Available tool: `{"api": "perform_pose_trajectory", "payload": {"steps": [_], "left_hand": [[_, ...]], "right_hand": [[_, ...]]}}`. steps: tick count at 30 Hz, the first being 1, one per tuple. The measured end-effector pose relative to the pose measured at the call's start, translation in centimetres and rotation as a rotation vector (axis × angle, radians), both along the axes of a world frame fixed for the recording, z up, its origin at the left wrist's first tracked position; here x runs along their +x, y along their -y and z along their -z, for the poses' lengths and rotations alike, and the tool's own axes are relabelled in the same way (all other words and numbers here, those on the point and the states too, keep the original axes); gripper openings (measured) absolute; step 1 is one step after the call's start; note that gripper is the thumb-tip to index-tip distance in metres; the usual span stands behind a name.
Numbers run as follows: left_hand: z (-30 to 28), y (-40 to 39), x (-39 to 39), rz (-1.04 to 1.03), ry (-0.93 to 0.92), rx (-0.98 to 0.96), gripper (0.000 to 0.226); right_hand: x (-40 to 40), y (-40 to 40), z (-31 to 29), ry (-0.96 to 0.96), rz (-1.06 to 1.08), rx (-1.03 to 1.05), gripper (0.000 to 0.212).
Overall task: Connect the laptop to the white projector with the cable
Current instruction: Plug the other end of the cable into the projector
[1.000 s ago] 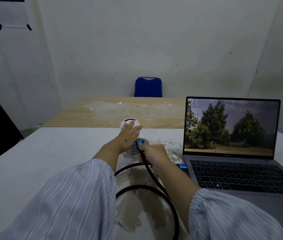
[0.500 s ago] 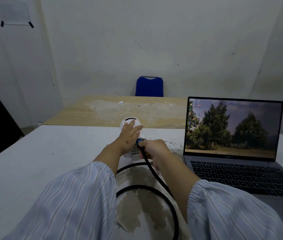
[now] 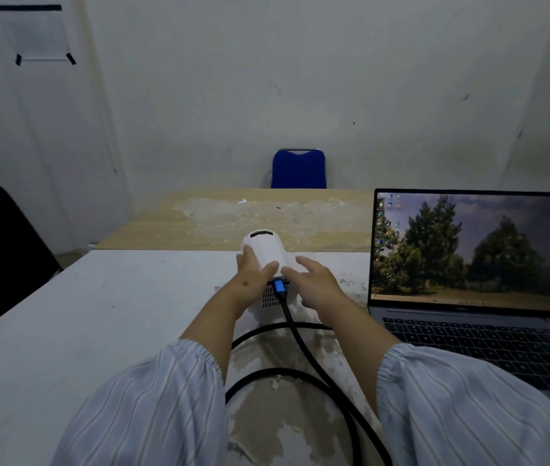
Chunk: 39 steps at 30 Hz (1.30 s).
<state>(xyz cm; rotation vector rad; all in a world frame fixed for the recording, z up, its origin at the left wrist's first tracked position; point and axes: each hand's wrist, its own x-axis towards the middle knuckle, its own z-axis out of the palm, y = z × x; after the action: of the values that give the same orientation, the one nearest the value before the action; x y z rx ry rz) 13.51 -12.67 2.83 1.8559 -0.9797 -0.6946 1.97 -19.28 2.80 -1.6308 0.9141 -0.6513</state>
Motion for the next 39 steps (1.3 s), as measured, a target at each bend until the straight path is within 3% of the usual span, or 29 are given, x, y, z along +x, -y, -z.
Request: {"api": "perform_pose_trajectory", "payload": {"steps": [7,20,32,39], "left_hand": [[0.4,-0.4,0.9,0.1,0.093,0.014,0.081],[0.4,-1.1,1.7,0.158,0.074,-0.061,0.08],[1.7,-1.9,1.0,0.051,0.163,-0.19,0.075],[1.4,-1.8,0.3,0.005,0.205,-0.147,0.075]], "right_hand": [[-0.4,-0.2,1.2,0.068,-0.079,0.003,0.054],[-0.1,0.0,2.1,0.05,-0.124,-0.098,0.056],[0.0,-0.5,3.2,0.066,-0.104,-0.207,0.059],[-0.3,-0.8,2.5,0.025,-0.096,-0.249,0.061]]}}
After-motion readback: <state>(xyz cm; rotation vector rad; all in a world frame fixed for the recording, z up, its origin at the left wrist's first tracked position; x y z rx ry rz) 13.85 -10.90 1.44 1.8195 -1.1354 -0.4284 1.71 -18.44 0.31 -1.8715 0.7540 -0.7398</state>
